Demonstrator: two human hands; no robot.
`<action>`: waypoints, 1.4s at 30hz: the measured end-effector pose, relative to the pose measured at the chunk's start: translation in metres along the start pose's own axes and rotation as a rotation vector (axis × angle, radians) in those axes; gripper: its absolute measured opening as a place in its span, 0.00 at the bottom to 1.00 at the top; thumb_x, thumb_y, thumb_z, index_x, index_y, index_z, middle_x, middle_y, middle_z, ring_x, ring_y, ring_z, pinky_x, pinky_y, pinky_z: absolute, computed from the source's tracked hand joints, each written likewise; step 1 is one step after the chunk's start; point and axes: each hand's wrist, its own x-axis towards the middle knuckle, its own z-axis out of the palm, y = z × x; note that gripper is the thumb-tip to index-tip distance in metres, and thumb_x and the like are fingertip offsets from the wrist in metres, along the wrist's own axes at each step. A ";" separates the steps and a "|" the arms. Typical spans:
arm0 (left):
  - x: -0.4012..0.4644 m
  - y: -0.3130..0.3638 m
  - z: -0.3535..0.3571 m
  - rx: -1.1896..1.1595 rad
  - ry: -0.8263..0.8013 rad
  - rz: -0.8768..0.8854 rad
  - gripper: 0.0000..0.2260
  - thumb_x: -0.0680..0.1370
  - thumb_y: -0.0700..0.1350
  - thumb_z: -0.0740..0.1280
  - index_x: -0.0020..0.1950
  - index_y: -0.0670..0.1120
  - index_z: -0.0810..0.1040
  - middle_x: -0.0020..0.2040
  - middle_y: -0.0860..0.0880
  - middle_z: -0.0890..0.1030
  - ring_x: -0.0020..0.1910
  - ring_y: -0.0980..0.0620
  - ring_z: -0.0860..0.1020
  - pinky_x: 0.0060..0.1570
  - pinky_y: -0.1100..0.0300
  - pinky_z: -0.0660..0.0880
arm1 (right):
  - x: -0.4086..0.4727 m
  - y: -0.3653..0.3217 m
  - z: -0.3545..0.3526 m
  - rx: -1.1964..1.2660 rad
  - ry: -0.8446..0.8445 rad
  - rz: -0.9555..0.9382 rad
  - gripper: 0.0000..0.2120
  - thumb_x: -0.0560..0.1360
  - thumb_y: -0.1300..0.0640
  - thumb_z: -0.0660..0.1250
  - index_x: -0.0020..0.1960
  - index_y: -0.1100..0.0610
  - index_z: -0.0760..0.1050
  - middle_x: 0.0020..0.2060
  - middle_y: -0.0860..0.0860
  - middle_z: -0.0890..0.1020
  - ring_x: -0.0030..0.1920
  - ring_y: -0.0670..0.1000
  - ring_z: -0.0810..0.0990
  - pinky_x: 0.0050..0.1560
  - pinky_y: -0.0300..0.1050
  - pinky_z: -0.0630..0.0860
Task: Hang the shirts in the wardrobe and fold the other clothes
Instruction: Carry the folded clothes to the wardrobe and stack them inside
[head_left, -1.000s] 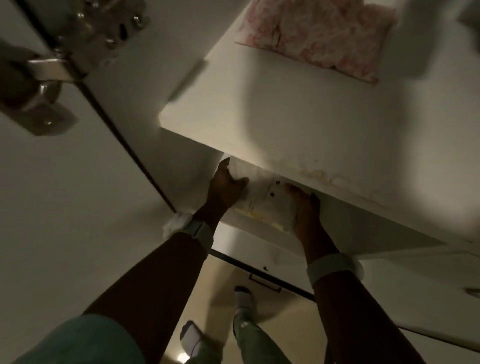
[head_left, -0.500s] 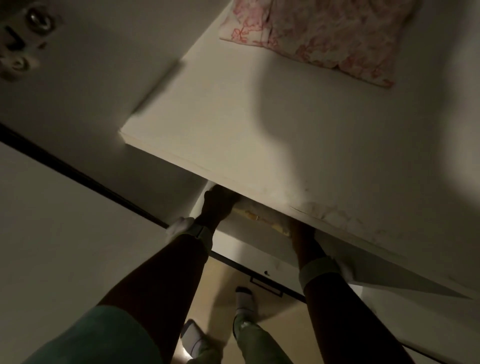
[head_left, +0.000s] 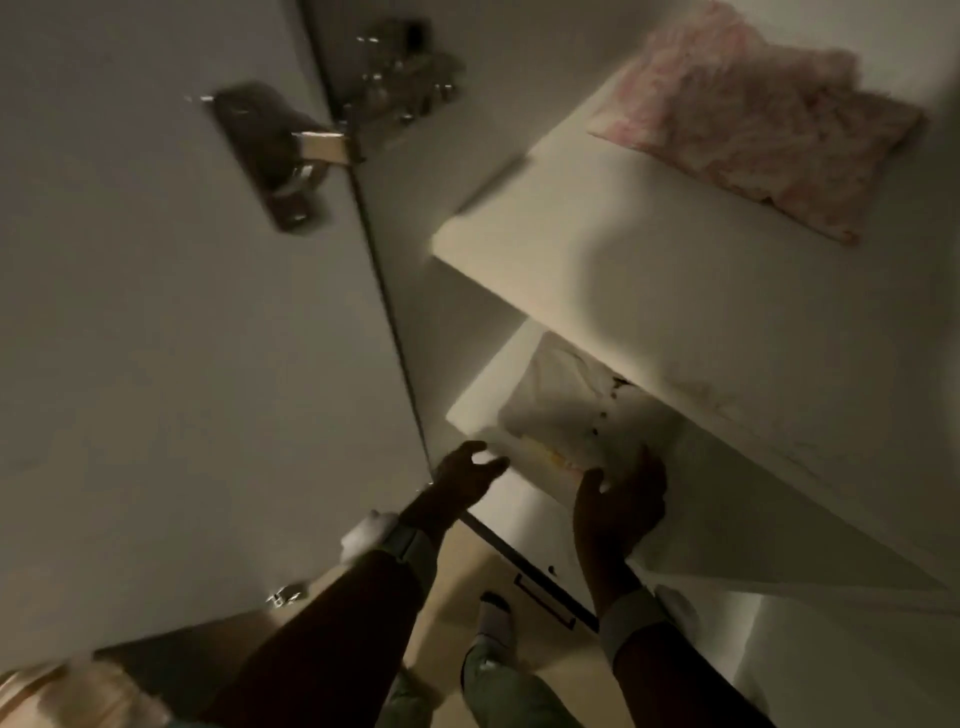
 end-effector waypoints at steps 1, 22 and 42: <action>-0.015 -0.013 -0.005 -0.043 -0.035 0.022 0.24 0.81 0.52 0.72 0.74 0.45 0.72 0.56 0.46 0.80 0.37 0.54 0.76 0.34 0.62 0.79 | -0.020 -0.012 -0.004 -0.028 -0.015 -0.196 0.29 0.77 0.52 0.65 0.75 0.62 0.69 0.72 0.62 0.73 0.71 0.64 0.72 0.71 0.62 0.68; -0.387 -0.502 -0.203 -0.993 1.071 -0.147 0.05 0.80 0.41 0.71 0.56 0.44 0.82 0.46 0.42 0.86 0.34 0.49 0.81 0.29 0.62 0.70 | -0.511 -0.189 0.036 -0.243 -1.963 -1.090 0.13 0.69 0.41 0.63 0.50 0.27 0.79 0.44 0.44 0.87 0.44 0.46 0.85 0.52 0.52 0.83; -0.448 -0.615 -0.272 -1.362 1.346 -0.298 0.18 0.70 0.53 0.67 0.57 0.49 0.81 0.48 0.45 0.86 0.40 0.45 0.85 0.40 0.53 0.76 | -0.747 -0.321 0.111 -0.370 -2.119 -0.724 0.09 0.80 0.64 0.67 0.58 0.56 0.81 0.47 0.58 0.88 0.38 0.54 0.84 0.36 0.43 0.80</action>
